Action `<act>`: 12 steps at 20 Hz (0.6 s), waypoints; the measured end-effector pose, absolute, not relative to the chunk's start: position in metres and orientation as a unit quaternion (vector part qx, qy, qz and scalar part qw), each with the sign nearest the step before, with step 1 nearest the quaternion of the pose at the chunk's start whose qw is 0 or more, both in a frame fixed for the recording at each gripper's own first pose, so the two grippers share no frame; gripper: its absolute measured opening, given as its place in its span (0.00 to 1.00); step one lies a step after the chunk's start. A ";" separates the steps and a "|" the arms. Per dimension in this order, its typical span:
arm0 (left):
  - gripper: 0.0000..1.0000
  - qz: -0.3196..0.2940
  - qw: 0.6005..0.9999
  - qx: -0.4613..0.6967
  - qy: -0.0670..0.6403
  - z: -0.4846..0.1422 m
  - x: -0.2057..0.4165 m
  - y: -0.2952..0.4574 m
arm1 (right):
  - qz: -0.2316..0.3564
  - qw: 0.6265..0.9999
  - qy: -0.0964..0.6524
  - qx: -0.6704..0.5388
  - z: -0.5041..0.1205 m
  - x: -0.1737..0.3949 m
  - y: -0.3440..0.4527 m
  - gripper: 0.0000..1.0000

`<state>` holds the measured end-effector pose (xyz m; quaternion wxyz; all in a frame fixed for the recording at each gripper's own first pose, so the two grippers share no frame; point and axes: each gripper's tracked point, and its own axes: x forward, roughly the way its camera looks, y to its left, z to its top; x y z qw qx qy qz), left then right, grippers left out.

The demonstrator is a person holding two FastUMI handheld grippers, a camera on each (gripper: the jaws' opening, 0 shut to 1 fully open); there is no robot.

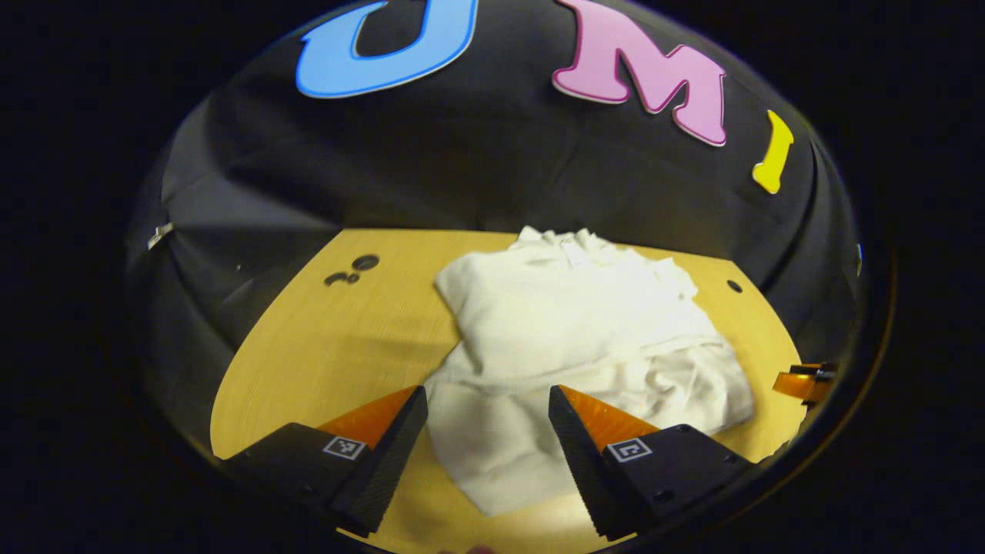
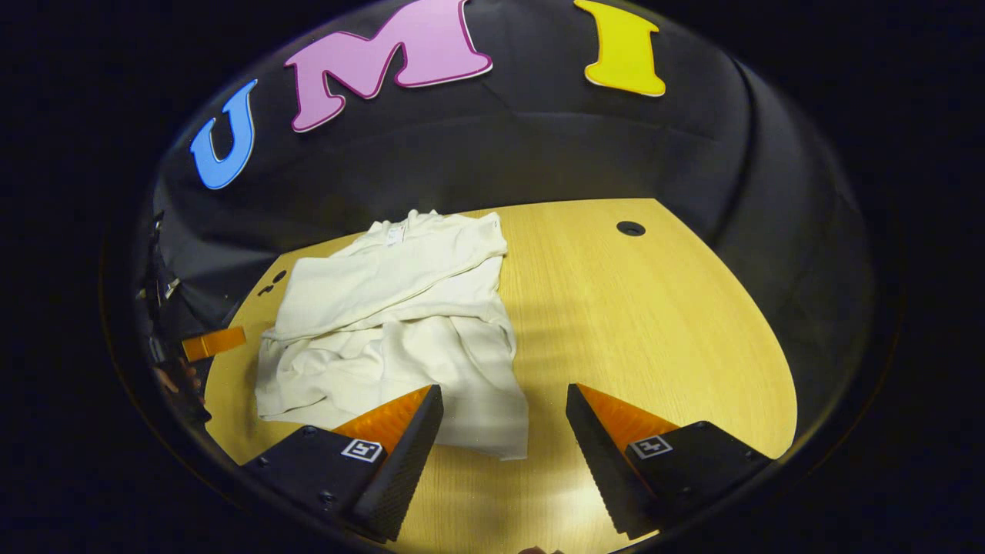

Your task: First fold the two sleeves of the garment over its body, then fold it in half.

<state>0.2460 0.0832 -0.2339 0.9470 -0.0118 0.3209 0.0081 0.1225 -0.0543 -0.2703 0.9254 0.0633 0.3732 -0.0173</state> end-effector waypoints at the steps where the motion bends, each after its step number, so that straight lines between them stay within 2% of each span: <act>1: 0.98 0.015 0.943 -0.013 0.332 -0.246 0.237 0.090 | -0.015 0.923 0.380 0.063 -0.277 0.123 -0.052 0.99; 5: 0.98 0.015 0.929 -0.024 0.370 -0.284 0.206 0.092 | -0.012 0.912 0.405 0.065 -0.301 0.128 -0.044 0.99; 12: 0.98 0.010 0.914 -0.013 0.406 -0.320 0.205 0.079 | -0.019 0.895 0.441 0.065 -0.341 0.131 -0.038 0.99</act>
